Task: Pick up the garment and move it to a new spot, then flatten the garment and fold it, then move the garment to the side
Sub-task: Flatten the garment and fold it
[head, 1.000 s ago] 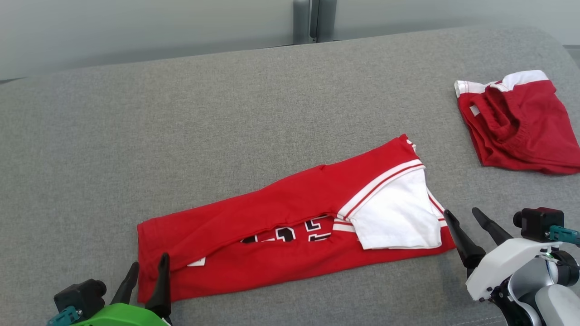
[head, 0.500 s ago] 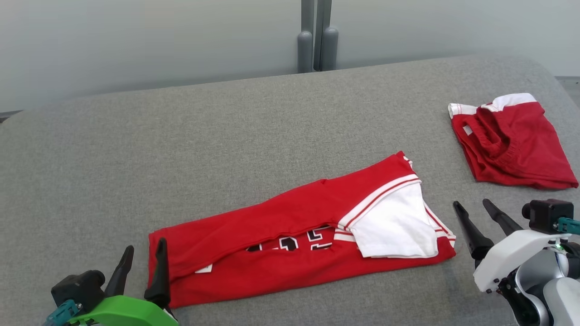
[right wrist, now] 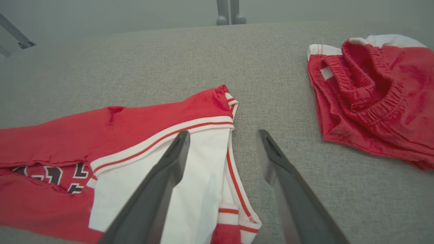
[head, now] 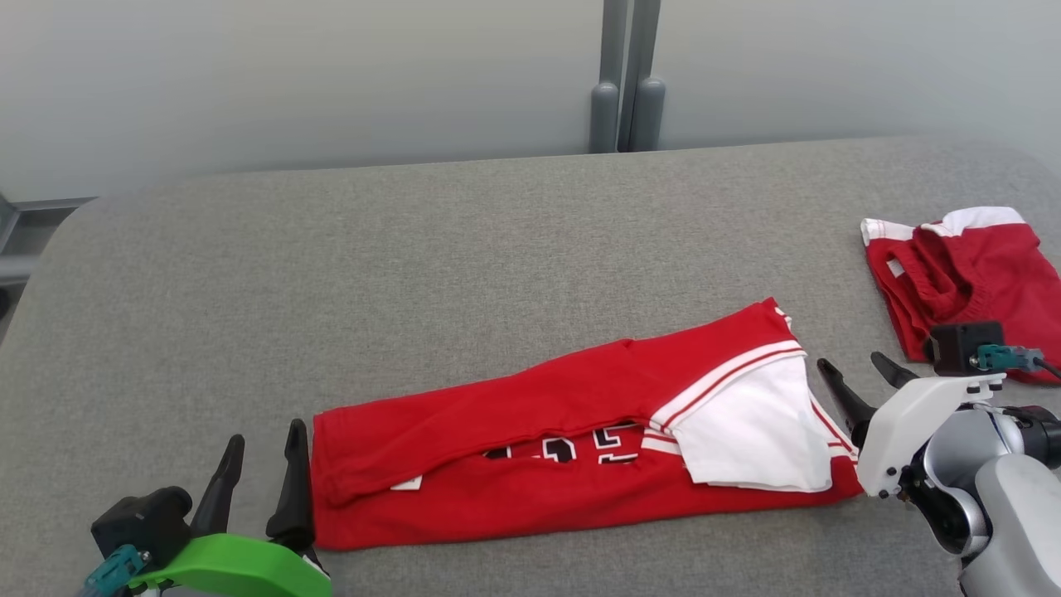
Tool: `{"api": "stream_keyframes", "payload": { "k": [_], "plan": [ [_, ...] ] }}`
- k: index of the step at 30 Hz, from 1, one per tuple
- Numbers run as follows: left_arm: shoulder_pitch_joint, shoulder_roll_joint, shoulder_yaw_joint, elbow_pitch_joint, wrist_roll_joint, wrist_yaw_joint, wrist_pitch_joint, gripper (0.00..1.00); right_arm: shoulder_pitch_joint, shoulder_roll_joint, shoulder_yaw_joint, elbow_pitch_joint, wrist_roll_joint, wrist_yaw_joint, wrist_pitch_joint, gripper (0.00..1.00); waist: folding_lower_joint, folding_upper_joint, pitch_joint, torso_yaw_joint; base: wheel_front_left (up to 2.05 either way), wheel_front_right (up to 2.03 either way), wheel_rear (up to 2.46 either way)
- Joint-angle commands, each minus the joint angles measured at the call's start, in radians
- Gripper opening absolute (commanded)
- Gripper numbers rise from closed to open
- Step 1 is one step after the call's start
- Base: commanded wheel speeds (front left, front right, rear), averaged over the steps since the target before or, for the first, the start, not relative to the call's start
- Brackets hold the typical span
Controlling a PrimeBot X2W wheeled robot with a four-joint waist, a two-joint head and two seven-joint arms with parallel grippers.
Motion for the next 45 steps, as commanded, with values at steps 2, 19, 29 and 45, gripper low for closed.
{"api": "stream_keyframes", "payload": {
  "k": [2, 19, 29, 45],
  "plan": [
    [-0.011, -0.002, 0.002, -0.005, 0.005, 0.003, -0.004, 1.0, -0.033, 0.0, 0.011, 0.044, -0.007, 0.0, 0.019, 1.0, 0.0001, 0.0, 0.005, 0.025, 0.0, 0.0, 0.0],
    [-0.017, -0.002, 0.015, -0.022, 0.001, 0.0, -0.013, 1.0, -0.19, 0.005, 0.053, 0.446, 0.064, 0.0, 0.07, 1.0, 0.0001, 0.0, 0.035, 0.142, 0.0, 0.0, 0.0],
    [-0.021, 0.005, 0.02, -0.031, 0.007, 0.006, -0.015, 1.0, -0.244, 0.004, 0.182, 0.515, 0.08, 0.0, 0.105, 0.72, 0.0001, 0.0, 0.044, 0.15, 0.0, 0.0, 0.0],
    [0.007, 0.005, 0.035, -0.033, 0.001, 0.015, -0.023, 1.0, -0.336, -0.028, 0.26, 0.598, 0.068, -0.001, 0.008, 0.0, 0.0001, 0.0, 0.022, 0.089, 0.0, 0.0, 0.0]
  ]
}}
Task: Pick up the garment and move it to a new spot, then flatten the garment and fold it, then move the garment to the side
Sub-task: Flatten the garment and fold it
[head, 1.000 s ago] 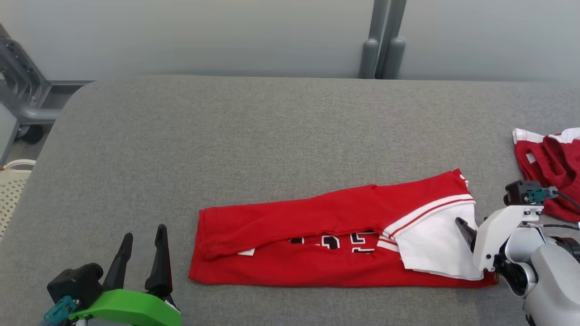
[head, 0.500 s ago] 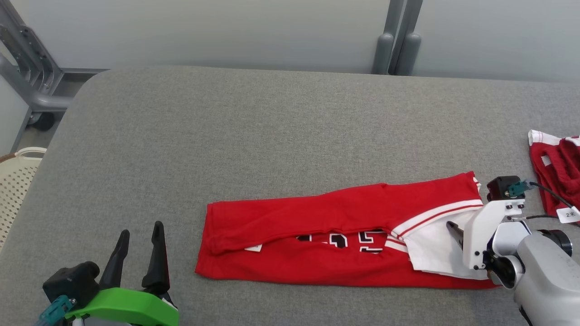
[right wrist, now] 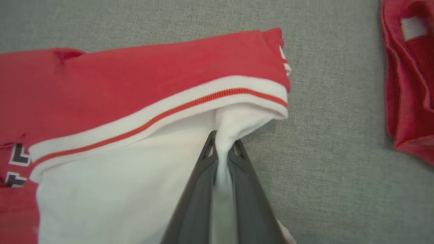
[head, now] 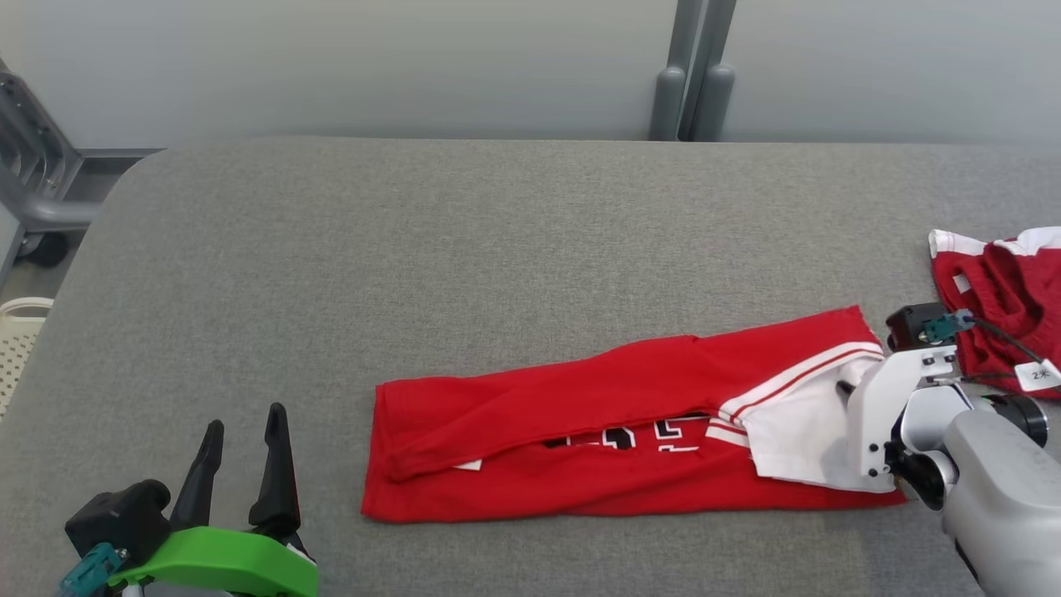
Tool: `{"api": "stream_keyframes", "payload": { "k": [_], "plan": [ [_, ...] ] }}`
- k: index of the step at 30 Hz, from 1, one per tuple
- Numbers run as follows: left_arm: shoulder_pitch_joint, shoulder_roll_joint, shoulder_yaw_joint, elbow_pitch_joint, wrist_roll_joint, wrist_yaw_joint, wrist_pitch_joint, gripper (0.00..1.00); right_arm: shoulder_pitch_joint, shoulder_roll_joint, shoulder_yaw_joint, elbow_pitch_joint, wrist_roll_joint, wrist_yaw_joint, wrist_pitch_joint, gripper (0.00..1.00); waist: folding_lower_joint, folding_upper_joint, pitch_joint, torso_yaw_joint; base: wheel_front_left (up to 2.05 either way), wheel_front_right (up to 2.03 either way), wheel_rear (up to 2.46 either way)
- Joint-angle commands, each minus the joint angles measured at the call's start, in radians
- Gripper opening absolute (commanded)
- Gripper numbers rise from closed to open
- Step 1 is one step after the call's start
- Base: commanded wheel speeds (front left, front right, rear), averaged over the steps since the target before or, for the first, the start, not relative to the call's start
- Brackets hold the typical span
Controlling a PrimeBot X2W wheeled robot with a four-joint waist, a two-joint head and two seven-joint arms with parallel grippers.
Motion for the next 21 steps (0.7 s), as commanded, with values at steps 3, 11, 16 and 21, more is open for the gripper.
{"api": "stream_keyframes", "payload": {
  "k": [3, 11, 16, 21],
  "plan": [
    [0.015, 0.001, 0.006, -0.004, -0.002, 0.004, -0.006, 1.0, -0.024, -0.037, -0.008, -0.002, 0.015, -0.003, -0.018, 0.0, 0.0, 0.0, -0.016, -0.043, 0.0, 0.0, 0.0],
    [0.027, 0.0, 0.015, -0.01, -0.002, 0.005, -0.012, 1.0, -0.046, -0.1, -0.023, -0.064, 0.06, -0.002, -0.01, 0.0, 0.0, 0.0, -0.027, -0.106, 0.0, 0.0, 0.0],
    [0.03, -0.005, 0.015, -0.006, -0.003, 0.003, -0.013, 1.0, -0.028, -0.109, -0.022, -0.118, 0.09, -0.002, 0.006, 0.0, 0.0, 0.0, -0.033, -0.131, 0.0, 0.0, 0.0],
    [0.032, -0.007, 0.015, -0.001, -0.005, 0.001, -0.014, 1.0, -0.009, -0.082, -0.004, -0.209, 0.138, -0.002, 0.031, 0.0, 0.0, 0.0, -0.041, -0.143, 0.0, 0.0, 0.0]
  ]
}}
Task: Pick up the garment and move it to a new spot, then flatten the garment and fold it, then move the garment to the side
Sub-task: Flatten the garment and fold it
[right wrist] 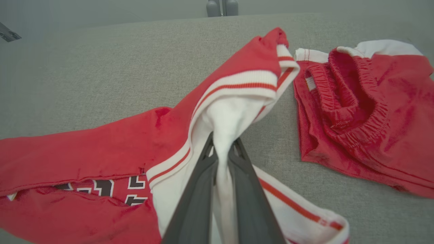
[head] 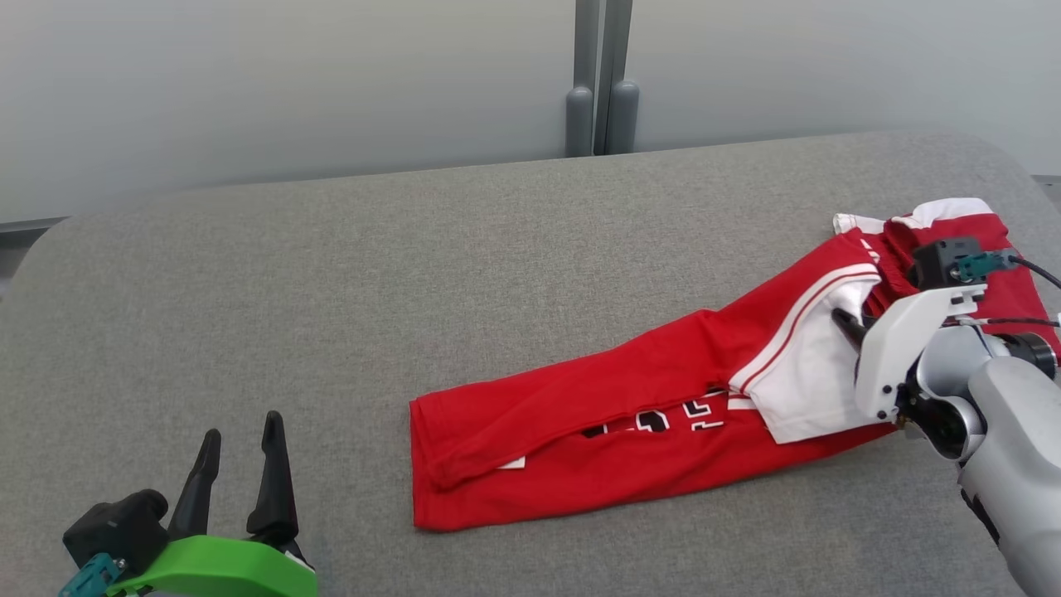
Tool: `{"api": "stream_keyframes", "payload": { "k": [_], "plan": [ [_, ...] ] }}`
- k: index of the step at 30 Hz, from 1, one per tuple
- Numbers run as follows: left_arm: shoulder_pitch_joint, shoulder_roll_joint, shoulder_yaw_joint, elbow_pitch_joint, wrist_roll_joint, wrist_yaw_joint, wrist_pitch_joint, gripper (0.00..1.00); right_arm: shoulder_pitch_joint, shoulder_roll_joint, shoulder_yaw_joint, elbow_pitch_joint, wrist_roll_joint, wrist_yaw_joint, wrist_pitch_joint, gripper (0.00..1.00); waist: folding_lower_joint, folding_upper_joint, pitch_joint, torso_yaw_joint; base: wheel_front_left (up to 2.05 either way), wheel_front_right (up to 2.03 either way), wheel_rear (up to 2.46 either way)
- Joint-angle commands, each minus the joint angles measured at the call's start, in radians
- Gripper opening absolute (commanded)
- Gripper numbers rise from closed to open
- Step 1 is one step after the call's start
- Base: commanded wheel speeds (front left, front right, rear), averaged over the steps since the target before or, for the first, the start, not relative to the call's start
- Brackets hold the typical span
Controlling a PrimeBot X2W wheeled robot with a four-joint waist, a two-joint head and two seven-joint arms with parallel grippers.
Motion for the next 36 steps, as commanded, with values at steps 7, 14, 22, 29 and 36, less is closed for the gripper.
{"api": "stream_keyframes", "payload": {
  "k": [7, 14, 22, 29, 36],
  "plan": [
    [0.018, -0.002, 0.0, 0.006, -0.007, -0.004, -0.006, 1.0, 0.044, 0.018, 0.061, -0.187, 0.03, -0.001, 0.054, 0.0, 0.0, 0.0, -0.025, -0.002, 0.0, 0.0, 0.0],
    [0.027, -0.004, -0.001, 0.008, -0.009, -0.007, -0.007, 1.0, 0.067, 0.057, 0.1, -0.306, 0.013, -0.001, 0.098, 0.0, 0.0, 0.0, -0.04, 0.016, 0.0, 0.0, 0.0],
    [0.021, -0.016, -0.015, 0.015, -0.004, -0.021, -0.007, 1.0, 0.066, 0.187, 0.168, -0.318, -0.032, -0.001, 0.119, 0.0, 0.0, 0.0, -0.055, 0.059, 0.0, 0.0, 0.0],
    [0.001, -0.032, -0.037, 0.031, 0.006, -0.033, 0.0, 1.0, 0.036, 0.313, 0.228, -0.184, -0.07, -0.001, 0.074, 0.0, 0.0, 0.0, -0.059, 0.117, 0.0, 0.0, 0.0],
    [-0.015, -0.049, -0.069, 0.056, 0.013, -0.049, 0.009, 1.0, -0.013, 0.365, 0.246, 0.022, -0.066, -0.001, 0.006, 0.0, 0.0, 0.0, -0.065, 0.187, 0.0, 0.0, 0.0]
  ]
}}
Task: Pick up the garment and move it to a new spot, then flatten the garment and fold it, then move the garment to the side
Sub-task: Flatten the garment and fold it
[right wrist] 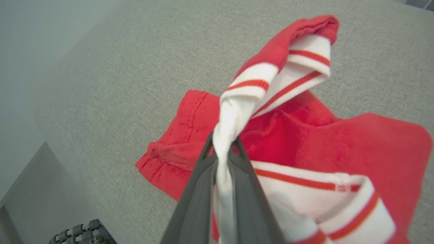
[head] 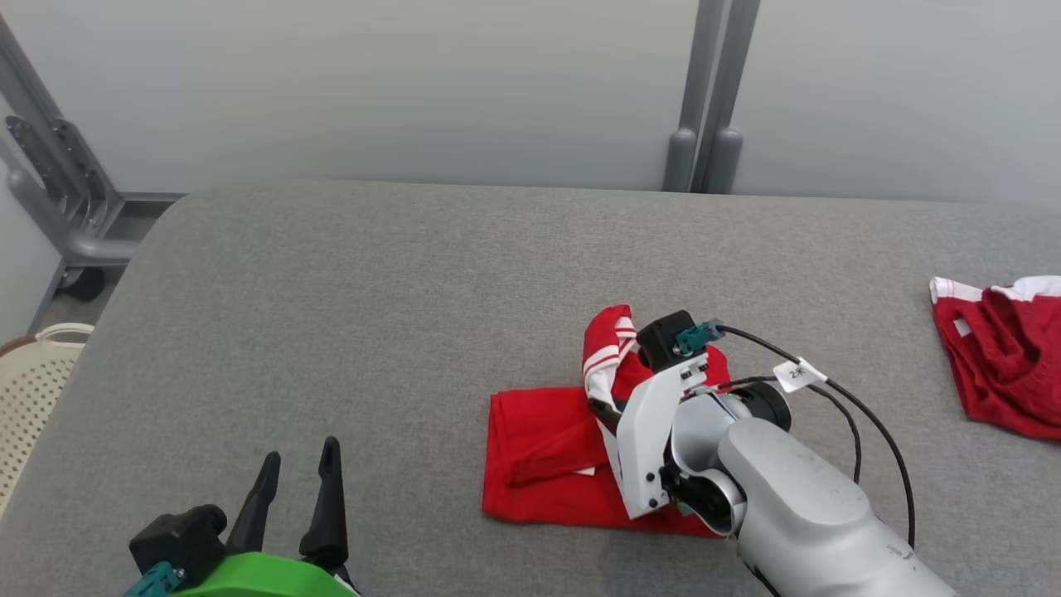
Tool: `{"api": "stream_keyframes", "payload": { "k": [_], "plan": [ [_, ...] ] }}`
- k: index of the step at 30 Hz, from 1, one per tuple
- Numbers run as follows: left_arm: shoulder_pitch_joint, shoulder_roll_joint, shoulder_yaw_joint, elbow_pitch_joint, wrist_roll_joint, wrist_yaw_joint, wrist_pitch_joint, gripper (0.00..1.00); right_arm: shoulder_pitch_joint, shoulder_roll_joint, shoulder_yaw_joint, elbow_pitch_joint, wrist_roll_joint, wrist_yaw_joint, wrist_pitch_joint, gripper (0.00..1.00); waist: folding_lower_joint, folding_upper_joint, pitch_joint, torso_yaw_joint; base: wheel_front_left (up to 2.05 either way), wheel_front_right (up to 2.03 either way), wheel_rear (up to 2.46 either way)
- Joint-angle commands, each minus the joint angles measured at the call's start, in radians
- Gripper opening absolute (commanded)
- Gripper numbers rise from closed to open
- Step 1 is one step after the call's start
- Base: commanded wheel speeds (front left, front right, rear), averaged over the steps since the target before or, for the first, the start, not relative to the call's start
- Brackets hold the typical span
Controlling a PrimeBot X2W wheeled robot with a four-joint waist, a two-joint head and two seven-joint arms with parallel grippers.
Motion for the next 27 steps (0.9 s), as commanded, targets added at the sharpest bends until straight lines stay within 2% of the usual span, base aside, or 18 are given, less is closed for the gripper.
{"api": "stream_keyframes", "payload": {
  "k": [1, 13, 14, 15, 16, 17, 18, 27],
  "plan": [
    [-0.017, -0.003, -0.002, 0.006, 0.006, -0.007, 0.004, 1.0, -0.01, 0.0, 0.009, 0.01, 0.018, 0.0, -0.008, 0.0, 0.0, 0.0, -0.004, 0.028, 0.0, 0.0, 0.0],
    [-0.037, -0.022, -0.029, 0.034, 0.012, -0.017, 0.012, 1.0, -0.077, 0.001, 0.129, 0.135, 0.179, 0.0, -0.071, 0.0, 0.0, 0.0, -0.008, 0.082, 0.0, 0.0, 0.0],
    [-0.039, -0.023, -0.031, 0.035, 0.011, -0.017, 0.013, 1.0, -0.083, 0.001, 0.135, 0.148, 0.189, 0.0, -0.08, 0.06, 0.0, 0.0, -0.008, 0.084, 0.0, 0.0, 0.0],
    [-0.041, -0.024, -0.033, 0.036, 0.011, -0.018, 0.013, 1.0, -0.09, 0.001, 0.137, 0.16, 0.197, 0.0, -0.089, 0.38, 0.0, 0.0, -0.008, 0.085, 0.0, 0.0, 0.0],
    [-0.043, -0.025, -0.033, 0.037, 0.011, -0.018, 0.013, 1.0, -0.097, 0.001, 0.142, 0.171, 0.207, 0.0, -0.098, 0.64, 0.0, 0.0, -0.008, 0.085, 0.0, 0.0, 0.0],
    [-0.043, -0.025, -0.033, 0.037, 0.011, -0.018, 0.013, 1.0, -0.097, 0.001, 0.142, 0.171, 0.207, 0.0, -0.098, 0.64, 0.0, 0.0, -0.008, 0.085, 0.0, 0.0, 0.0],
    [-0.045, -0.025, -0.034, 0.039, 0.011, -0.018, 0.013, 1.0, -0.103, 0.001, 0.149, 0.176, 0.222, 0.0, -0.104, 1.0, 0.0, 0.0, -0.007, 0.085, 0.0, 0.0, 0.0],
    [-0.058, -0.029, -0.04, 0.048, 0.016, -0.018, 0.012, 1.0, -0.172, 0.001, 0.213, 0.159, 0.382, 0.0, -0.153, 1.0, 0.0, 0.0, -0.004, 0.067, 0.0, 0.0, 0.0]
  ]
}}
